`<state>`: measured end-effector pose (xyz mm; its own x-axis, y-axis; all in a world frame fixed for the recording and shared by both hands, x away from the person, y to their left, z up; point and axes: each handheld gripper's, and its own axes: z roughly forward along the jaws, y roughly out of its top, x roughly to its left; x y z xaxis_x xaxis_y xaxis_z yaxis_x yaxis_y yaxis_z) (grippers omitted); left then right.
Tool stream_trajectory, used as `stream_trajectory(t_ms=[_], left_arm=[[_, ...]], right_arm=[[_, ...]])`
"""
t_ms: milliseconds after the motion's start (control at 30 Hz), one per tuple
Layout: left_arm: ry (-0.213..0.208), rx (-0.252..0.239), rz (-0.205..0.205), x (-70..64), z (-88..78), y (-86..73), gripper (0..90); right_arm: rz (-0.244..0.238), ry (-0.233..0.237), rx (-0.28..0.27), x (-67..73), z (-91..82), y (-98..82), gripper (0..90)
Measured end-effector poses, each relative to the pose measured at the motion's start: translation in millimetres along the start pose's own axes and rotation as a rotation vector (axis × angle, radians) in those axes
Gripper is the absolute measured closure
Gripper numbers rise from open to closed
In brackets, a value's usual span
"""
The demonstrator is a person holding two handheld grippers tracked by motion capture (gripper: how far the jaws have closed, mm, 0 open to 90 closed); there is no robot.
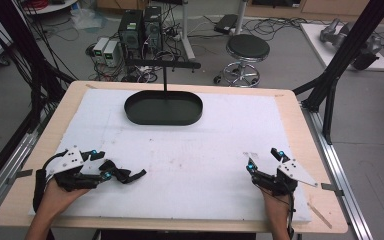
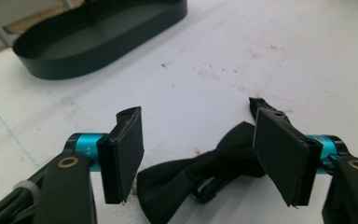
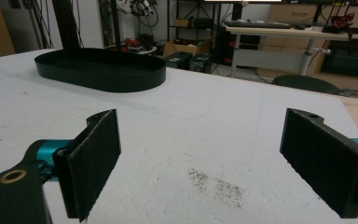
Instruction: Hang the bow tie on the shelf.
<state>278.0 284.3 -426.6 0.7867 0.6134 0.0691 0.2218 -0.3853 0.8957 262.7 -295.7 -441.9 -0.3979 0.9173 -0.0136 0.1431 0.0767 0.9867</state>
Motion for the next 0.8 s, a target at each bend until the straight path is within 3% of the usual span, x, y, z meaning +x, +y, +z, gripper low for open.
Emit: stream_trajectory(t_ms=[167,233,433,800], left_arm=[[-0.025,0.045,-0.008,2.3,4.5,-4.0,36.0],[-0.008,0.059,-0.021,2.9,6.9,-5.7,36.4],[0.017,0.095,-0.007,3.1,11.2,-7.1,41.5],[0.028,0.135,-0.003,5.4,18.4,-10.8,48.4]], right_arm=[[0.000,0.002,0.000,0.0,-0.1,0.0,11.5],[0.001,0.001,-0.001,0.1,-0.2,0.0,11.5],[-0.001,0.002,-0.001,0.1,0.0,0.0,11.5],[-0.001,0.000,0.001,0.4,-0.3,0.0,11.5]])
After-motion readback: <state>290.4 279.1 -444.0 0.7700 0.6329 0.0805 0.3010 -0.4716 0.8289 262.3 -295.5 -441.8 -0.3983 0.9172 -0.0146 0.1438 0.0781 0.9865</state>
